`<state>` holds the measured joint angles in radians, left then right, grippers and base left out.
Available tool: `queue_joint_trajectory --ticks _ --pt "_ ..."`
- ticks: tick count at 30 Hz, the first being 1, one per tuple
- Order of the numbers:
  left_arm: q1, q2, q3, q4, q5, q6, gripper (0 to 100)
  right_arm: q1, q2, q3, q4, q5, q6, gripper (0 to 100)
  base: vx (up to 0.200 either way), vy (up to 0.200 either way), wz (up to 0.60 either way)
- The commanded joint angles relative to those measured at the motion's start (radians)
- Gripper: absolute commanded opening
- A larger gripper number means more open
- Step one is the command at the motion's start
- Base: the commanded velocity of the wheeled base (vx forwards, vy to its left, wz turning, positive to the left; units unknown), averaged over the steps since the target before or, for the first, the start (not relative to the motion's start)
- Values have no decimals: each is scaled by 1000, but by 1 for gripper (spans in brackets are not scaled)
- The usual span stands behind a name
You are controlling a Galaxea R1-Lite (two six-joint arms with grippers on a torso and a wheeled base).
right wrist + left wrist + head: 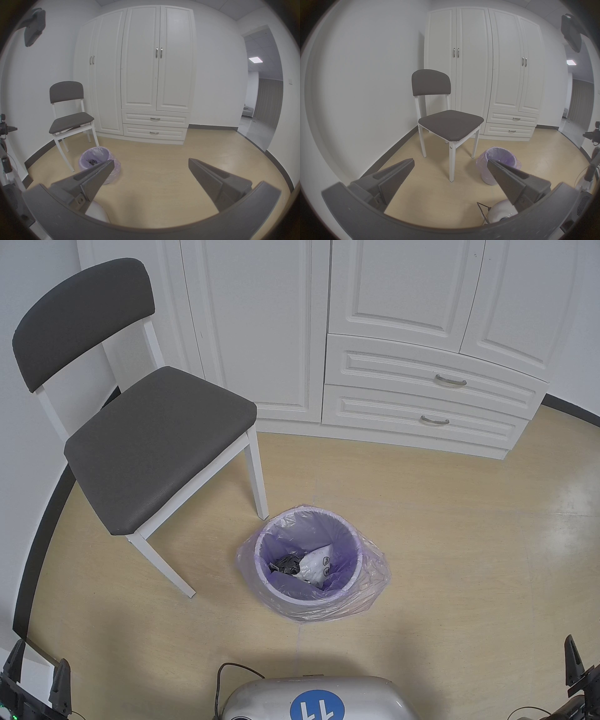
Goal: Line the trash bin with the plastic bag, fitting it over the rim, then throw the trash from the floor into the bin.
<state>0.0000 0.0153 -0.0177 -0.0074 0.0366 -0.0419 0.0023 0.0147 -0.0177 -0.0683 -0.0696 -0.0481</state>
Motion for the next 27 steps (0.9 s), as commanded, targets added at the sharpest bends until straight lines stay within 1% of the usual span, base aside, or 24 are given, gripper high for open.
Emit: queue_joint_trajectory --ticks 1,4,7,16,18,22,24,27 --pt "0 -14 18 0 0 -1 100 1 -15 18 2 33 -6 100 0 0 0" --pt "0 -14 18 0 2 0 100 -1 -15 18 1 67 -7 100 0 0 0" --pt "0 -14 18 0 2 5 100 -1 -15 16 65 86 -1 100 0 0 0" --pt "0 -14 18 0 0 10 100 1 -15 16 73 90 11 100 0 0 0" --pt "0 -14 18 0 -1 -6 100 7 -7 15 74 85 43 100 0 0 0" --pt "0 -14 18 0 -1 -10 100 2 -15 16 74 85 53 100 0 0 0" --pt "0 -15 18 1 -4 37 100 1 -15 16 73 85 33 100 0 0 0" --pt "0 -15 18 1 -35 63 100 1 -15 15 74 88 25 100 0 0 0"
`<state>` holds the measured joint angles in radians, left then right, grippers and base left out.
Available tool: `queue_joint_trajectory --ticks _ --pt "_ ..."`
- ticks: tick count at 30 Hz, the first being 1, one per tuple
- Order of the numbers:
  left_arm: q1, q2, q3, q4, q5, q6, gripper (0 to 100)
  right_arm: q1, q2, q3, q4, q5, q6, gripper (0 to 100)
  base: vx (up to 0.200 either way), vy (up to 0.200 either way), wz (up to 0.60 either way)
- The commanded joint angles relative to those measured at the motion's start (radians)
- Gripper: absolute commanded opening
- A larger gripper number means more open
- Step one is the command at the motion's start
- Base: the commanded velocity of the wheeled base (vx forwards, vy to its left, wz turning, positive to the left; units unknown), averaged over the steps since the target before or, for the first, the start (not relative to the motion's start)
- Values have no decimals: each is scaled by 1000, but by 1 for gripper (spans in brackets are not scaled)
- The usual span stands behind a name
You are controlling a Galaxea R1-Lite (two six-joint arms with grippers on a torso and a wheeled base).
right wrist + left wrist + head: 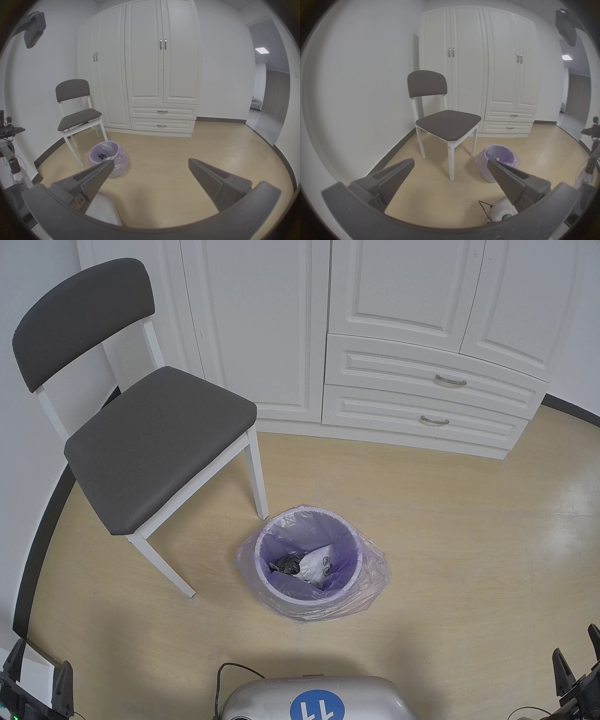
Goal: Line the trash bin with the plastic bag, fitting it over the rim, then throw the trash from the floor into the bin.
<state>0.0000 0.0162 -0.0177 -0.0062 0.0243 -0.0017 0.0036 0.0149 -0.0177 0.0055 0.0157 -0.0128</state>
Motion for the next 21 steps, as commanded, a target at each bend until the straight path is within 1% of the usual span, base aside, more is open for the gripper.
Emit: queue_joint_trajectory --ticks 1,5,9,21 --pt "0 -16 18 0 -27 19 100 7 -4 15 1 3 -7 100 0 0 0" --pt "0 -15 18 2 -29 6 100 1 -15 16 -2 -2 19 100 0 0 0" --pt "0 -15 18 0 -23 -9 100 -1 -15 18 -6 -8 14 100 0 0 0" --pt "0 -16 18 2 -24 -1 100 1 -15 18 -2 -8 17 100 0 0 0"
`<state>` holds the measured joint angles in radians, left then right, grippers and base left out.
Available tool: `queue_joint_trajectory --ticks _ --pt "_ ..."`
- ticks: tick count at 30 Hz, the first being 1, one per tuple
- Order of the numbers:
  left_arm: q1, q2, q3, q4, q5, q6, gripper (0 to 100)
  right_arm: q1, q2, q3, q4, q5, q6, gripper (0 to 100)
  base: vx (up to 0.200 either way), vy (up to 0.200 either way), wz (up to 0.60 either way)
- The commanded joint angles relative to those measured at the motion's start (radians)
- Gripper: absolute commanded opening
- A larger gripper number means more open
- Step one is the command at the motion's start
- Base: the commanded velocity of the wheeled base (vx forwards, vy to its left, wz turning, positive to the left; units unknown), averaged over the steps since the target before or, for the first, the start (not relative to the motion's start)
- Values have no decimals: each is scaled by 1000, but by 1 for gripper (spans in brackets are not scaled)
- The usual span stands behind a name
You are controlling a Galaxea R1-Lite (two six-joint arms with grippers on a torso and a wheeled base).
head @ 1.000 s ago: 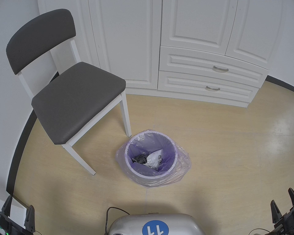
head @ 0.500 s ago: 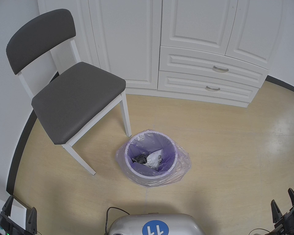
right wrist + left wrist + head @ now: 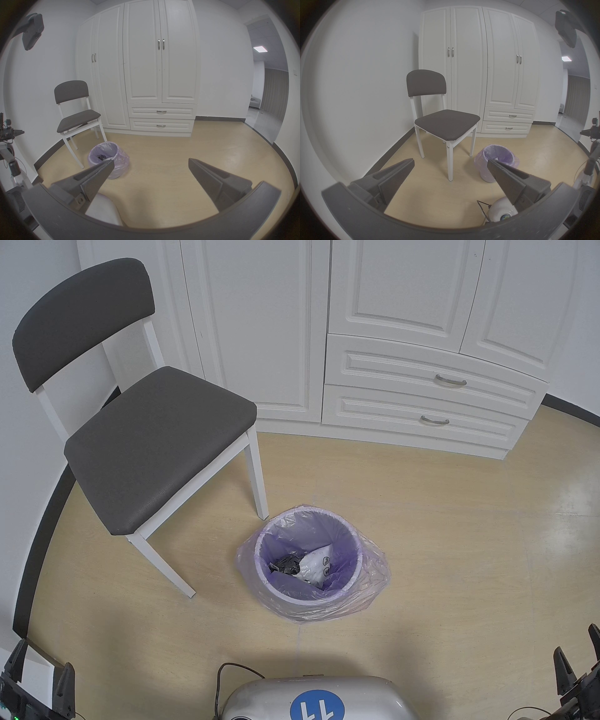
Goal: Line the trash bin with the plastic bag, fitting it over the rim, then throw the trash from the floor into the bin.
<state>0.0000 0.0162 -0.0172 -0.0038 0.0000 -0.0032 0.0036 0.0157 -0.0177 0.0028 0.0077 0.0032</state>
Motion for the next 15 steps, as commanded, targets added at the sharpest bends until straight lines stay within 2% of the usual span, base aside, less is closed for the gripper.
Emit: queue_joint_trajectory --ticks 1,15 --pt "0 -16 17 -1 0 0 100 1 -16 18 -1 0 1 100 0 0 0" --pt "0 -16 17 -1 0 0 100 1 -16 16 -1 0 4 100 0 0 0"
